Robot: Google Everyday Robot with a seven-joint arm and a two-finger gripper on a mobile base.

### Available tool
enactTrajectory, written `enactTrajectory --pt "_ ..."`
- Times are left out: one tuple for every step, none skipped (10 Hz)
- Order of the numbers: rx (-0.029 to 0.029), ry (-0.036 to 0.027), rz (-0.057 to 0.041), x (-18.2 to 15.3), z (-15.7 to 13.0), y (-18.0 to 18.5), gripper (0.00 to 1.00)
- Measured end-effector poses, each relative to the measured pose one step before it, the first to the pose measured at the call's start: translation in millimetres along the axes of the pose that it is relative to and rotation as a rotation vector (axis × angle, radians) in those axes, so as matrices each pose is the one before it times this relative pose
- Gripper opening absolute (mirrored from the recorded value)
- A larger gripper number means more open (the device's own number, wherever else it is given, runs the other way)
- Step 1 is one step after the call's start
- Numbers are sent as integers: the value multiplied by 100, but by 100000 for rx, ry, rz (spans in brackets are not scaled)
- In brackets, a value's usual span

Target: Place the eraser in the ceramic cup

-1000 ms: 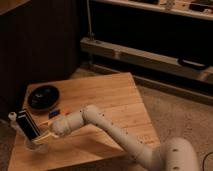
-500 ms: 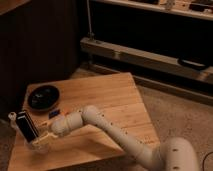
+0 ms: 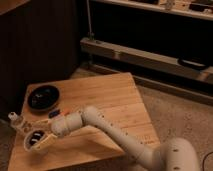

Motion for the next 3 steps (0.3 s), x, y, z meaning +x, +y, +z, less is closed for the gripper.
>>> enactTrajectory --pt "-414 349 839 81 -56 96 80" --pt "28 122 409 16 -21 30 80" --pt "16 -4 7 0 0 -4 80"
